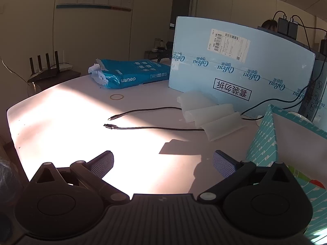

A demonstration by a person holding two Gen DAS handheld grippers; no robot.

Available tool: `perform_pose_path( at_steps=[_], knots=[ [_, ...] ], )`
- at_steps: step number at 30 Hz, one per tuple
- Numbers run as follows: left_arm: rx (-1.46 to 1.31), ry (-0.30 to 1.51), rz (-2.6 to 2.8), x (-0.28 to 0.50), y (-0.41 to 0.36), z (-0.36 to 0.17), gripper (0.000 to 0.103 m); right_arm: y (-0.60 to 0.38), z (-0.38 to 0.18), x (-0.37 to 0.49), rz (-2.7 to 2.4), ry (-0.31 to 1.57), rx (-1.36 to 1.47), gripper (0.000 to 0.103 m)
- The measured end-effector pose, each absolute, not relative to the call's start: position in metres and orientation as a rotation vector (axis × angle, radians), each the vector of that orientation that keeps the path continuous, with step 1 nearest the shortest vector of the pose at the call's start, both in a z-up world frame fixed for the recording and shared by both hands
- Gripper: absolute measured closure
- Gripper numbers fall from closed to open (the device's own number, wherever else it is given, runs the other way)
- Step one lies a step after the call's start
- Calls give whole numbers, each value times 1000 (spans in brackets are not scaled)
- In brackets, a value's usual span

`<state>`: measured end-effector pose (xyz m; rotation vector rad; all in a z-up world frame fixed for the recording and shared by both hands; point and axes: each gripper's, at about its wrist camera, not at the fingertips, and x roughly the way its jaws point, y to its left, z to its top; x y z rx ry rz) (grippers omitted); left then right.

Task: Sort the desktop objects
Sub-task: 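Withdraw the right tool from the box toward the teal YEARCON lid, then hold the open right tool over the teal YEARCON lid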

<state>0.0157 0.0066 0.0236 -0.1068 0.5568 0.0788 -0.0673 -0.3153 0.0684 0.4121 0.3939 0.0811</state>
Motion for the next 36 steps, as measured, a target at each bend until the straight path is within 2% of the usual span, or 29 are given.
perform_pose_path(
  at_steps=[10, 21, 28, 36],
  knots=[
    [-114, 474, 84, -2, 6, 46, 0, -319, 90, -107, 65, 241, 341, 0],
    [-137, 346, -19, -41, -13, 84, 0, -385, 89, -198, -167, 174, 336, 0],
    [-107, 290, -166, -75, -48, 101, 0, -456, 75, -270, -468, 168, 362, 0],
    [-3, 230, -555, -138, -129, 123, 0, -539, 56, -338, -737, 172, 438, 0]
  ],
)
